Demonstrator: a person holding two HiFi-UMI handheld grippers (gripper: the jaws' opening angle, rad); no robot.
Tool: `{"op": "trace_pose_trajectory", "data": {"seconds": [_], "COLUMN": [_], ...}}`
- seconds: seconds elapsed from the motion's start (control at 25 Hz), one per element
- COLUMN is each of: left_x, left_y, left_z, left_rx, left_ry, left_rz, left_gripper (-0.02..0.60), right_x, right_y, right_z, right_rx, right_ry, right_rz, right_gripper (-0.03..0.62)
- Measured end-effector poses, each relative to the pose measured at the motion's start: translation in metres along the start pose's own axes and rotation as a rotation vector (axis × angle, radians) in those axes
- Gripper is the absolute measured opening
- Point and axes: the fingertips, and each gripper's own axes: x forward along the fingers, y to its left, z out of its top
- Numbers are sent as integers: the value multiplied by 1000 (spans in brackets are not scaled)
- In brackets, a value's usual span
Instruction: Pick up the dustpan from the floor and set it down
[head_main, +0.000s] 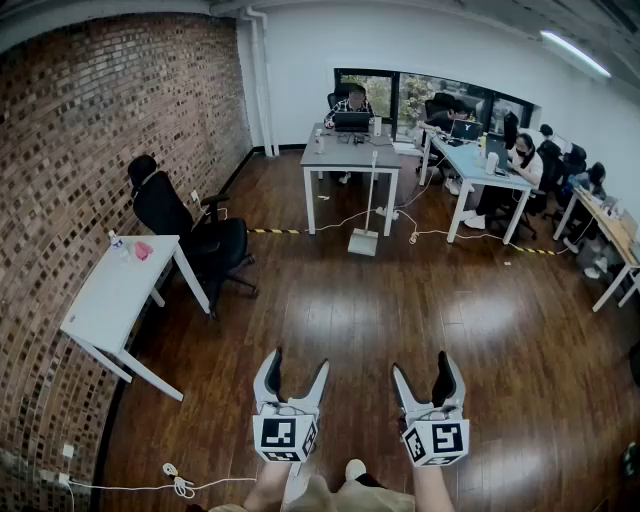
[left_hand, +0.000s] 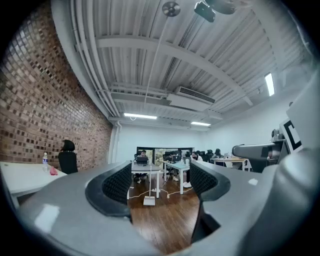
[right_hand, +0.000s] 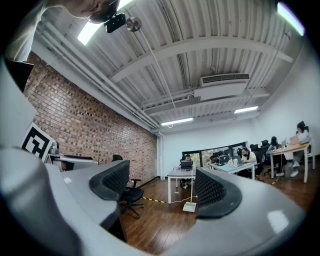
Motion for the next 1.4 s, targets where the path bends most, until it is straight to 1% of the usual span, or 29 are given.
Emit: {"op": "trace_pose_trajectory", "data": {"seconds": [0.16,0.28,0.4,0.56,0.72,0.8,0.92,1.12,1.24,1.4], "left_x": [37,57,70,89,133,160,209,285,324,362], "left_y": [-19,-27,-22,-2,25,43,72,125,159,193], "left_z": [11,-4,-23,-31,-33,-36,-38,-40,-39,-54], "left_rx": [6,12,7,16,-18,-37,-39,-21,-35,-30], "left_ry": [-21,8,59,80,72,61,42,24,23,34], "left_rz": [10,19,29,61,87,90,65,0,-14,-25], "left_gripper": [342,342,342,342,342,342,342,342,342,342], "right_x": [22,36,53,88,137,163,212,308,358,402], "right_y": [-38,-55,-55,-53,-55,-51,-46,-40,-34,-23], "right_z": [0,-13,-30,-46,-57,-60,-59,-57,-60,-79], "right_rx": [3,54,124,140,136,160,177,138,111,105], "right_ry": [10,15,27,48,63,56,33,14,12,43], "right_rz": [2,14,50,85,115,139,157,140,124,120], "right_gripper": [392,391,391,391,391,391,390,390,390,388]}}
